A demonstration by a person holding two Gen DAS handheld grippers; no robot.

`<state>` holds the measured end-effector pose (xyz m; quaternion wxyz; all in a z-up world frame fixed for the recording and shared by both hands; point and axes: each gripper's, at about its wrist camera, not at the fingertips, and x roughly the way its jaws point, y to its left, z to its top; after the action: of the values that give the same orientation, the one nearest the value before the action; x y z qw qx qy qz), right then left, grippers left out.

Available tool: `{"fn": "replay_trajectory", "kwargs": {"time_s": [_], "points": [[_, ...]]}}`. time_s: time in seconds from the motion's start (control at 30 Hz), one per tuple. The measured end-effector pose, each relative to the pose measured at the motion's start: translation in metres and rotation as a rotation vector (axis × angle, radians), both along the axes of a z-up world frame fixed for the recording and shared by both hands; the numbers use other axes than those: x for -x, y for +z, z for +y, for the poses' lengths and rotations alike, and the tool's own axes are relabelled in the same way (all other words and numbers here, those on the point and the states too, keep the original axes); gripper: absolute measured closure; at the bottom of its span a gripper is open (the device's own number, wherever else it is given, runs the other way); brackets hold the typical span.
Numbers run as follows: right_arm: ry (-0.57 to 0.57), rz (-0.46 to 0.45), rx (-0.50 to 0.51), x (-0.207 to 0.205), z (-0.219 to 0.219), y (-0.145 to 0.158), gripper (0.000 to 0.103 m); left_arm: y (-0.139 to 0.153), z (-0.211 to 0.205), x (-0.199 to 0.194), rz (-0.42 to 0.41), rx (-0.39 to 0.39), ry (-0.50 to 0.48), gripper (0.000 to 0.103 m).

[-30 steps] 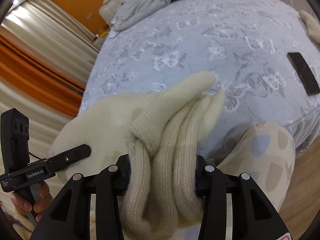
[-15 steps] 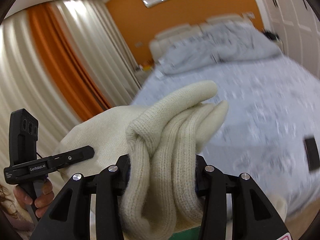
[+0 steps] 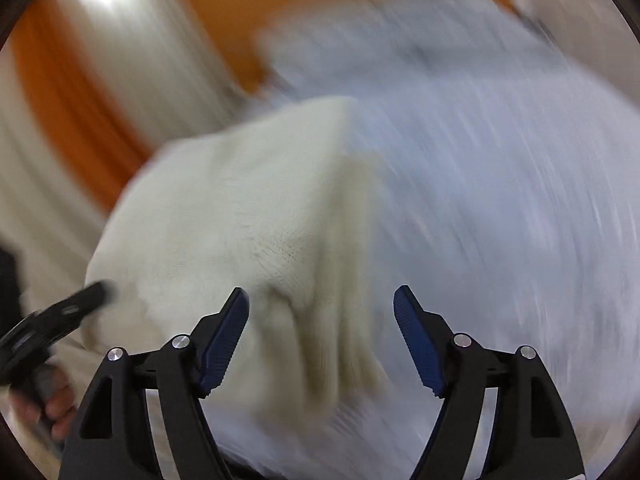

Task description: Fold small clothes

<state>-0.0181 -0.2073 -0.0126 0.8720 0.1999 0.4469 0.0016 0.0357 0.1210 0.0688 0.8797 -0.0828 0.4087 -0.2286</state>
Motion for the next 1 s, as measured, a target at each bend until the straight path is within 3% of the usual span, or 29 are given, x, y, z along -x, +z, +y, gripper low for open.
{"fn": "replay_trajectory", "kwargs": {"time_s": [0.03,0.1,0.13,0.23,0.3,0.43,0.53,0.57,0.6,0.63,0.67,0.73,0.77,0.87,0.97,1.0], "points": [[-0.029,0.079,-0.008,0.001,-0.006,-0.027,0.041,-0.047,0.005,-0.011,0.097,-0.015,0.043,0.031],[-0.072,0.152,-0.056,0.015,-0.016,-0.056,0.045,-0.096,0.016,-0.016,0.205,-0.063,0.095,0.038],[-0.071,0.152,-0.072,0.021,-0.019,-0.059,0.044,-0.106,0.020,-0.014,0.225,-0.074,0.113,0.039],[-0.050,0.130,-0.037,0.022,-0.018,-0.051,0.042,-0.109,0.033,-0.006,0.209,-0.014,0.124,0.032],[-0.054,0.138,-0.061,0.007,-0.017,-0.051,0.021,-0.106,0.030,-0.012,0.193,-0.015,0.126,0.027],[-0.037,0.196,-0.170,-0.029,-0.004,-0.064,0.018,-0.114,0.023,-0.031,0.217,0.018,0.147,0.013],[-0.022,0.284,-0.191,-0.062,0.009,-0.095,0.018,-0.137,0.032,-0.047,0.272,0.050,0.201,0.012],[-0.016,0.310,-0.202,-0.070,0.012,-0.104,0.019,-0.148,0.034,-0.054,0.312,0.061,0.223,0.012],[-0.003,0.326,-0.232,-0.075,0.017,-0.113,0.037,-0.156,0.034,-0.060,0.343,0.057,0.233,0.013],[0.000,0.321,-0.220,-0.078,0.022,-0.113,0.042,-0.163,0.033,-0.066,0.370,0.045,0.227,0.026],[0.009,0.308,-0.193,-0.078,0.025,-0.106,0.060,-0.170,0.026,-0.071,0.397,0.029,0.180,0.034],[0.036,0.227,-0.127,-0.070,0.030,-0.072,0.070,-0.162,0.019,-0.072,0.381,-0.012,0.167,0.041],[0.043,0.171,-0.103,-0.061,0.027,-0.051,0.082,-0.151,0.015,-0.069,0.357,-0.021,0.149,0.045],[0.039,0.163,-0.043,-0.045,0.014,-0.038,0.081,-0.133,0.003,-0.056,0.297,-0.042,0.063,0.046],[0.049,0.323,0.017,-0.047,0.006,-0.087,0.073,-0.156,-0.023,-0.049,0.309,-0.172,-0.010,0.038],[0.040,0.319,0.013,-0.044,0.005,-0.089,0.071,-0.164,-0.030,-0.047,0.298,-0.220,-0.009,0.037]]}}
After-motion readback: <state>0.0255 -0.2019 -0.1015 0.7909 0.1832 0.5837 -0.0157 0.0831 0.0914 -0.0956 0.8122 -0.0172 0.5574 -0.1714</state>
